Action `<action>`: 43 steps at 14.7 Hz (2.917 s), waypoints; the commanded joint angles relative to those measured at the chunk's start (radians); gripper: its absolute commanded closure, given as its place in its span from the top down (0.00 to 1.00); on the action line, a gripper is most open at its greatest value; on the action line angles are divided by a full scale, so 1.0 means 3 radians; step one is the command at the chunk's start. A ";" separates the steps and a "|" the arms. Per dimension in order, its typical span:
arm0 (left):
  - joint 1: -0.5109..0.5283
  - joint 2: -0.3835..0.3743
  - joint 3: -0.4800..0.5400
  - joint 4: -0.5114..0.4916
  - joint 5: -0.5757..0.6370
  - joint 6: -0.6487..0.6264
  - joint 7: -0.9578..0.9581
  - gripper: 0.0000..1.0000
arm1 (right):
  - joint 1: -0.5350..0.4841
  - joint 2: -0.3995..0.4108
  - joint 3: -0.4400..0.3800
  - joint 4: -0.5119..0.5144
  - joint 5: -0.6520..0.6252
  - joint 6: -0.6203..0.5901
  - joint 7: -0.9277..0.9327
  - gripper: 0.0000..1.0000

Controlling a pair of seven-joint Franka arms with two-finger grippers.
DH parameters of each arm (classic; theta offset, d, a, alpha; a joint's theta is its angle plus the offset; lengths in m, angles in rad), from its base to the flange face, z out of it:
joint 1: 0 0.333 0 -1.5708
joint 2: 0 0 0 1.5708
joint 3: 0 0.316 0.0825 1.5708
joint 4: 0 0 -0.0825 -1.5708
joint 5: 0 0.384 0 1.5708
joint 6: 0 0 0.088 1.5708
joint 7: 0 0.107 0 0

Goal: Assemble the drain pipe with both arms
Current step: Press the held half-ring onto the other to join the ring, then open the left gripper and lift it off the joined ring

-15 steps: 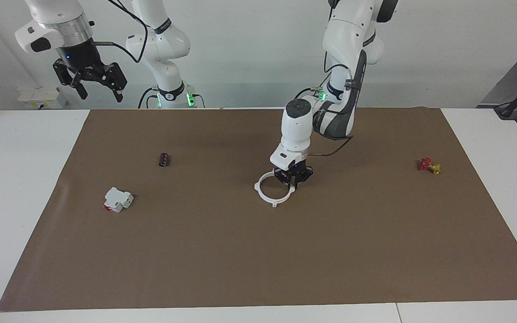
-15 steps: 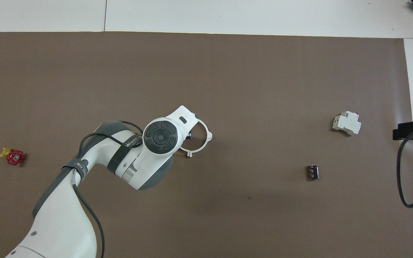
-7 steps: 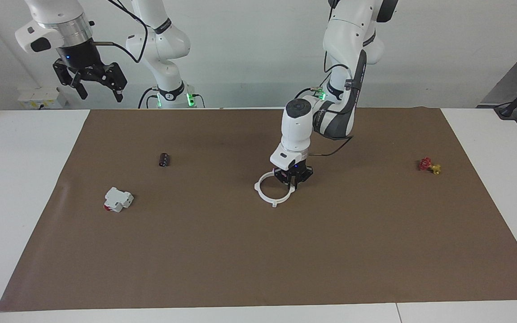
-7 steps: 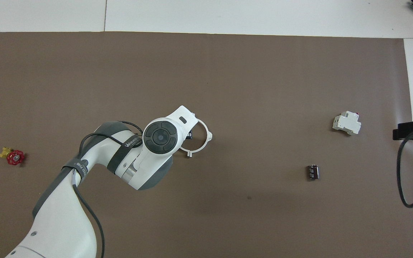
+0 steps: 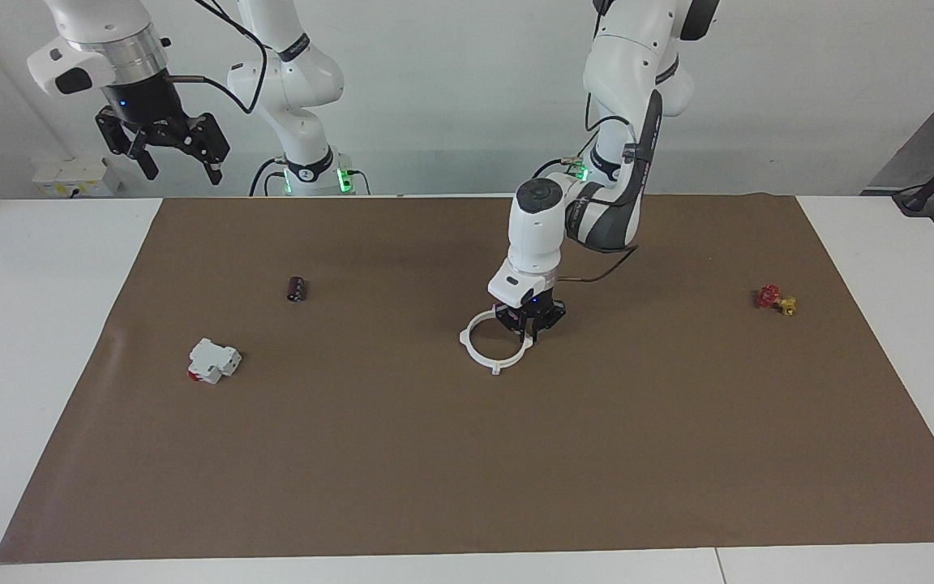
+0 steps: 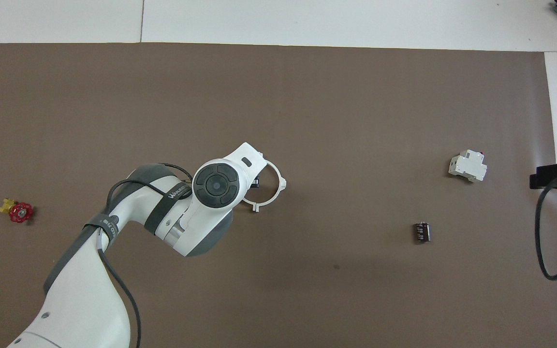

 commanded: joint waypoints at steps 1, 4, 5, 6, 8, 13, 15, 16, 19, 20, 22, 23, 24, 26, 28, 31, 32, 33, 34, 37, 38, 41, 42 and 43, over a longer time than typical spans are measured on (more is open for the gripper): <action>-0.0049 -0.0091 0.0032 -0.0158 0.0072 0.0092 -0.0100 0.00 | -0.0017 -0.0055 0.0001 -0.0046 0.0096 -0.0029 -0.0070 1.00; -0.0049 -0.0091 0.0032 -0.0158 0.0072 0.0092 -0.0151 0.00 | -0.0017 -0.0055 0.0001 -0.0046 0.0096 -0.0029 -0.0070 1.00; -0.0049 -0.0091 0.0032 -0.0158 0.0072 0.0092 -0.0156 0.00 | -0.0017 -0.0055 0.0001 -0.0046 0.0096 -0.0029 -0.0070 1.00; -0.0044 -0.0091 0.0032 -0.0158 0.0072 0.0092 -0.0156 0.00 | -0.0017 -0.0055 0.0001 -0.0046 0.0096 -0.0029 -0.0070 1.00; -0.0044 -0.0091 0.0032 -0.0158 0.0072 0.0092 -0.0156 0.00 | -0.0022 -0.0055 0.0001 -0.0046 0.0096 -0.0029 -0.0070 1.00; -0.0024 -0.0075 0.0027 -0.0152 0.0072 0.0195 -0.0151 0.97 | -0.0017 -0.0055 0.0001 -0.0046 0.0096 -0.0029 -0.0070 1.00; -0.0019 -0.0075 0.0027 -0.0152 0.0072 0.0200 -0.0130 0.99 | -0.0022 -0.0055 0.0001 -0.0046 0.0096 -0.0029 -0.0070 1.00; -0.0019 -0.0075 0.0027 -0.0147 0.0072 0.0195 -0.0125 0.99 | -0.0017 -0.0055 0.0001 -0.0046 0.0096 -0.0029 -0.0070 1.00; -0.0024 -0.0075 0.0027 -0.0117 0.0072 0.0169 -0.0135 1.00 | -0.0022 -0.0055 0.0001 -0.0046 0.0096 -0.0024 -0.0070 1.00; -0.0029 -0.0080 0.0027 -0.0107 0.0067 0.0169 -0.0140 1.00 | -0.0017 -0.0055 0.0001 -0.0046 0.0096 -0.0029 -0.0070 1.00; -0.0019 -0.0101 0.0027 -0.0101 0.0067 0.0154 -0.0146 1.00 | -0.0017 -0.0055 0.0001 -0.0046 0.0096 -0.0029 -0.0070 1.00; -0.0019 -0.0131 0.0027 -0.0101 0.0062 0.0154 -0.0141 1.00 | -0.0017 -0.0055 0.0001 -0.0046 0.0096 -0.0029 -0.0070 1.00; -0.0003 -0.0157 0.0027 -0.0106 0.0062 0.0144 -0.0125 1.00 | -0.0017 -0.0055 0.0001 -0.0046 0.0096 -0.0029 -0.0070 1.00; 0.0042 -0.0234 0.0027 -0.0106 0.0062 0.0083 -0.0110 1.00 | -0.0022 -0.0055 0.0001 -0.0046 0.0096 -0.0029 -0.0070 1.00; 0.0104 -0.0315 0.0027 -0.0112 0.0062 0.0052 -0.0105 1.00 | -0.0017 -0.0055 0.0001 -0.0046 0.0101 -0.0029 -0.0070 1.00; 0.0257 -0.0464 0.0027 -0.0112 0.0062 -0.0071 -0.0069 1.00 | -0.0017 -0.0055 0.0001 -0.0046 0.0096 -0.0039 -0.0081 1.00; 0.0333 -0.0499 0.0022 -0.0112 0.0062 -0.0097 -0.0028 1.00 | -0.0002 -0.0085 -0.0020 -0.0046 0.0096 -0.0115 -0.0065 1.00; 0.0405 -0.0535 0.0017 -0.0112 0.0057 -0.0107 0.0053 1.00 | 0.0023 -0.0085 -0.0040 -0.0046 0.0096 -0.0111 -0.0050 1.00; 0.0446 -0.0606 0.0017 -0.0112 0.0036 -0.0173 0.0130 1.00 | 0.0014 -0.0080 -0.0050 -0.0046 0.0091 -0.0076 -0.0060 1.00; 0.0645 -0.0775 0.0017 -0.0091 -0.0055 -0.0428 0.0502 1.00 | -0.0073 0.0210 -0.0066 0.0147 0.0101 -0.0059 -0.0055 1.00; 0.0702 -0.0826 0.0017 -0.0056 -0.0187 -0.0530 0.0686 1.00 | -0.0149 0.0307 -0.0045 0.0245 0.0111 -0.0075 -0.0055 1.00; 0.0952 -0.0929 0.0027 0.0245 -0.0546 -0.1127 0.1376 1.00 | -0.0186 0.0410 -0.0015 0.0307 0.0147 -0.0055 -0.0035 1.00; 0.1044 -0.0955 0.0027 0.0353 -0.0623 -0.1292 0.1545 1.00 | -0.0181 0.0400 -0.0015 0.0282 0.0142 -0.0055 -0.0035 1.00; 0.1156 -0.0980 0.0022 0.0450 -0.0709 -0.1435 0.1689 1.00 | -0.0166 0.0375 -0.0015 0.0271 0.0142 -0.0070 -0.0035 1.00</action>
